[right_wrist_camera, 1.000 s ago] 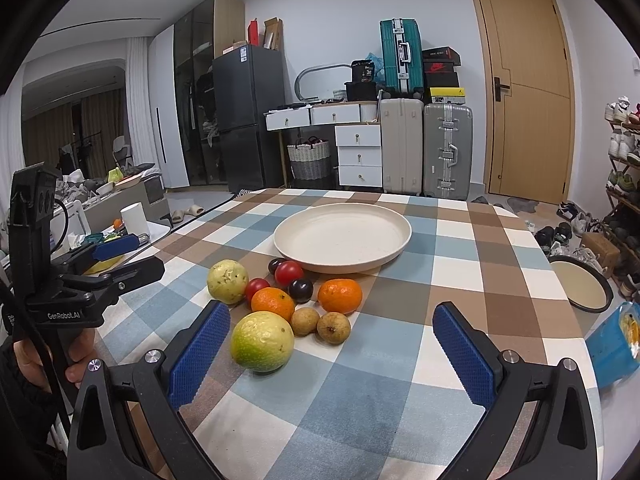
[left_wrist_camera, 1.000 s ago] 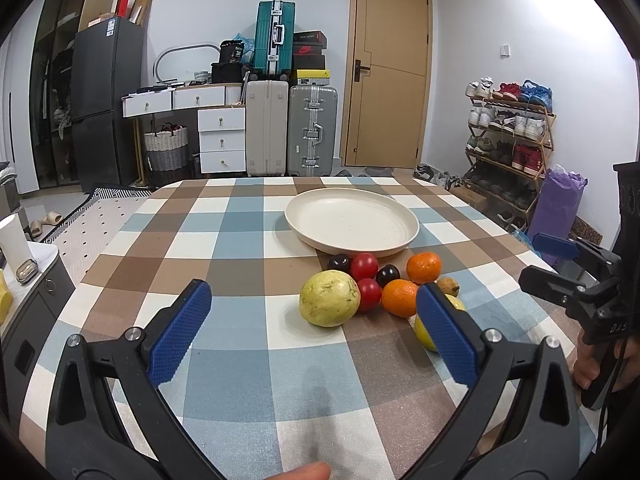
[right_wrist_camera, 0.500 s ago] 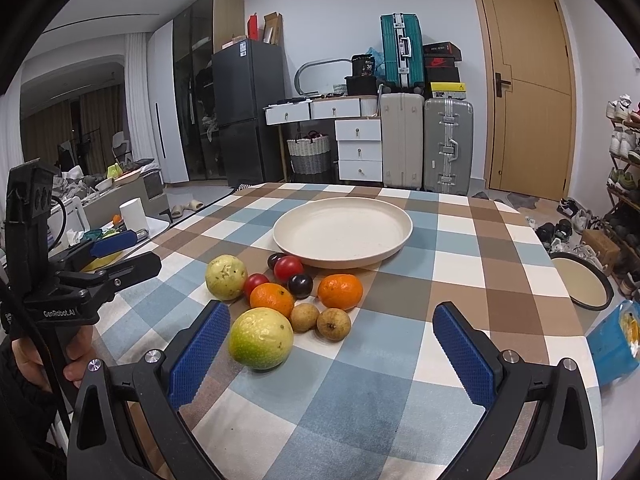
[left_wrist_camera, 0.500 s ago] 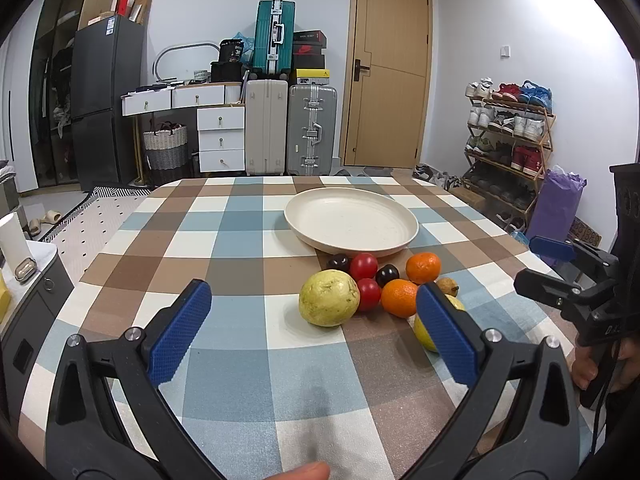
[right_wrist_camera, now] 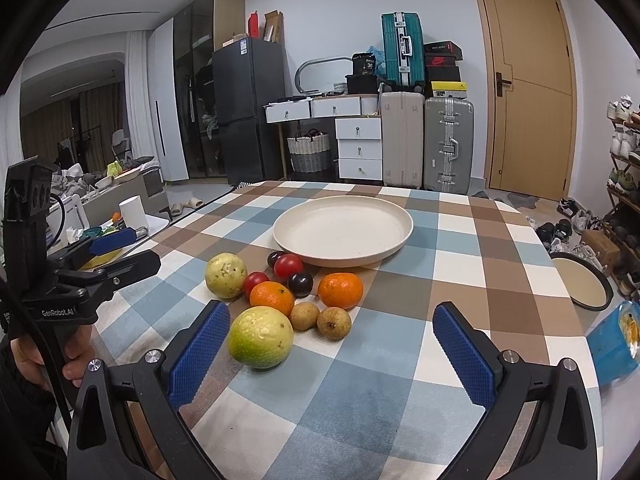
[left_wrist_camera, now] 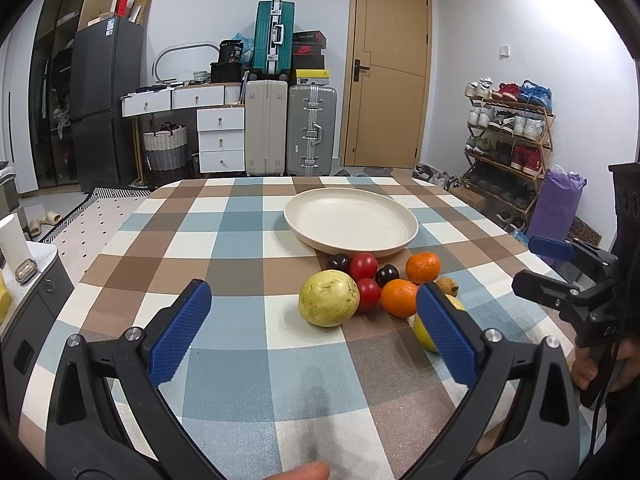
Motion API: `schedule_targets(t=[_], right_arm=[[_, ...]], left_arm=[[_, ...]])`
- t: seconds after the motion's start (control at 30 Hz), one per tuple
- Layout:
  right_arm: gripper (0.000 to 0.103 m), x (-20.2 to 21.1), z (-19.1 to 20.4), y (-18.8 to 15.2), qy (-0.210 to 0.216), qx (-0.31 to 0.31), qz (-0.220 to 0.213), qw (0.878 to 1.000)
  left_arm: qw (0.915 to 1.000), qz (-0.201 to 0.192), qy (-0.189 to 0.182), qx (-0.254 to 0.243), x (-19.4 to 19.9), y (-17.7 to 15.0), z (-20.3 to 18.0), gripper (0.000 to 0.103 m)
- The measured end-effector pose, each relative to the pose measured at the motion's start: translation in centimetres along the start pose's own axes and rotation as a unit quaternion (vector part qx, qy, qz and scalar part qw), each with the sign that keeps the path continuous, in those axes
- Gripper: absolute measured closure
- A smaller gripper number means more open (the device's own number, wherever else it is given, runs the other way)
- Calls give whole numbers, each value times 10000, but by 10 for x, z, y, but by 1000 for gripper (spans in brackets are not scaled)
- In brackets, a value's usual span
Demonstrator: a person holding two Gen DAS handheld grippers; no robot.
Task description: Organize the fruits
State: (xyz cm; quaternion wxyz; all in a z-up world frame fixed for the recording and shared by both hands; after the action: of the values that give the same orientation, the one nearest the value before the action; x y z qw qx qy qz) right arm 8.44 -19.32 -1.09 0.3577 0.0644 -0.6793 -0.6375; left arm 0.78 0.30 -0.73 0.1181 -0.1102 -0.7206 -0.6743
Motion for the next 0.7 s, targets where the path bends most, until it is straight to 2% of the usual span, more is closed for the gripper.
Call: schedule_targets(t=[0.7], right_arm=[[0, -5, -8, 0, -143, -135, 177, 9997]], left_arm=[[10000, 9, 2, 5, -1, 1, -1, 1]])
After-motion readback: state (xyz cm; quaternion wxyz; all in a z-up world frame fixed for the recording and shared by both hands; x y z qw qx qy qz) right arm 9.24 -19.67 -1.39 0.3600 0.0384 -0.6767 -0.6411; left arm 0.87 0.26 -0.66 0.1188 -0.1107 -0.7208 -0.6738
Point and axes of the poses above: each gripper's, at about its wrist camera, not at the fingertips, and x roughly against the way its jaws point, z to its left, y to its top, the point moved 1 cm from there along -x, roughly the way its jaws point, and after that the axes turned 7 degrees about -z, right-handed, at the moved point
